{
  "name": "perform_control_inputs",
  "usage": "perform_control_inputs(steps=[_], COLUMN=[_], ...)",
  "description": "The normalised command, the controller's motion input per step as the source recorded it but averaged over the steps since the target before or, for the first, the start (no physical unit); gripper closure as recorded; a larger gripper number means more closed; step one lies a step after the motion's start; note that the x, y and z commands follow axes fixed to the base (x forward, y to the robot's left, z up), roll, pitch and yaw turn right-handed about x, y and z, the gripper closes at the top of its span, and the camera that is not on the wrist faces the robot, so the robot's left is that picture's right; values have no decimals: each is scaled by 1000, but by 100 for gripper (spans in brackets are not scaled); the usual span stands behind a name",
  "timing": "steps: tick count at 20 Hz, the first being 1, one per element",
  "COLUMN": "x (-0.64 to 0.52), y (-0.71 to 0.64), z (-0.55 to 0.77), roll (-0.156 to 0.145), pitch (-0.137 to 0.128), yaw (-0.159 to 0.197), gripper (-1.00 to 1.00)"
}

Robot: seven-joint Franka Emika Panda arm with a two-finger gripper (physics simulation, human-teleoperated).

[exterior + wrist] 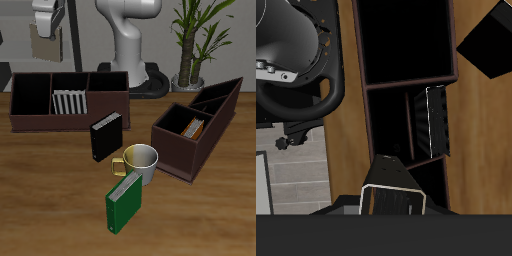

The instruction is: Place the orange book into the left desk caddy's right compartment and place the striped book into the back desk caddy's front compartment and place the yellow book into the back desk caddy's back compartment

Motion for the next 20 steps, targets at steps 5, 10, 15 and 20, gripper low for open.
perform_control_inputs(steps=[5,10,15,20], x=[127,124,193,-8], y=[-198,-55,-105,316], z=[172,111,-49,-255], roll=[-59,-27,6,89], pitch=[-28,-23,-3,62], yaw=[-53,11,89,69], gripper=[100,100,100,100])
